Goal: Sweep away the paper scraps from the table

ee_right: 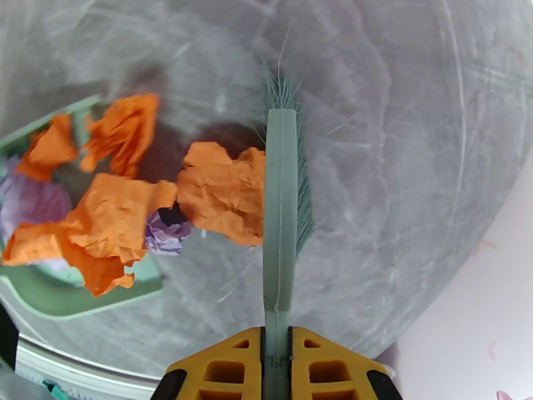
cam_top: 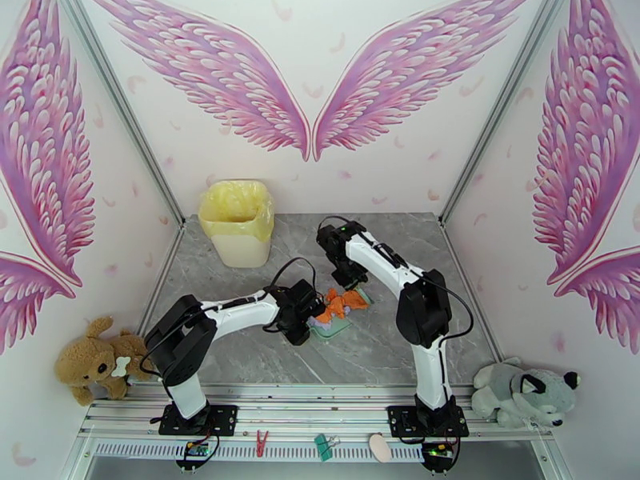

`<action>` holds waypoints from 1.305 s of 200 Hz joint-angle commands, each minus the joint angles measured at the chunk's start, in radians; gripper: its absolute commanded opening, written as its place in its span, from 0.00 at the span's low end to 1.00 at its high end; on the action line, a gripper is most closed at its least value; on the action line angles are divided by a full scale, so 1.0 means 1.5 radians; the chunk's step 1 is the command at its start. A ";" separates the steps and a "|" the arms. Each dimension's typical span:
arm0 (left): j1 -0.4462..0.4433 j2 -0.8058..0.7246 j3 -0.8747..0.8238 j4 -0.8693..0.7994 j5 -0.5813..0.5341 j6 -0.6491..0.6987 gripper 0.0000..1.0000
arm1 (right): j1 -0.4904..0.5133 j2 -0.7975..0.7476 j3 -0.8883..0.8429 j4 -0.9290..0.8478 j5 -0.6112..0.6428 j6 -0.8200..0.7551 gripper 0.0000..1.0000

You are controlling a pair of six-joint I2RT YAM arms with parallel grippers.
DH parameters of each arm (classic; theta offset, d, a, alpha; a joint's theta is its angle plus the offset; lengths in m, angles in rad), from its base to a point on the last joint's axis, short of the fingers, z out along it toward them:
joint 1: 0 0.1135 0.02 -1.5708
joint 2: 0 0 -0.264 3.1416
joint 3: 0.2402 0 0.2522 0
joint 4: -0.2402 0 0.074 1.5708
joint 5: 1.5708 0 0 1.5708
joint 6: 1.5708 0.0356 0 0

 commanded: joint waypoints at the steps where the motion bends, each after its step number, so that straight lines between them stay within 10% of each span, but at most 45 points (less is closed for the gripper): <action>1: 0.000 0.027 0.014 -0.013 0.008 0.003 0.00 | 0.021 -0.033 -0.034 0.007 -0.078 -0.004 0.00; 105: -0.001 0.039 -0.002 0.065 0.015 -0.026 0.00 | 0.032 -0.059 0.026 -0.050 -0.286 0.084 0.00; 261: -0.013 -0.044 -0.033 0.067 -0.010 -0.037 0.00 | -0.118 -0.089 0.191 -0.191 -0.072 0.105 0.00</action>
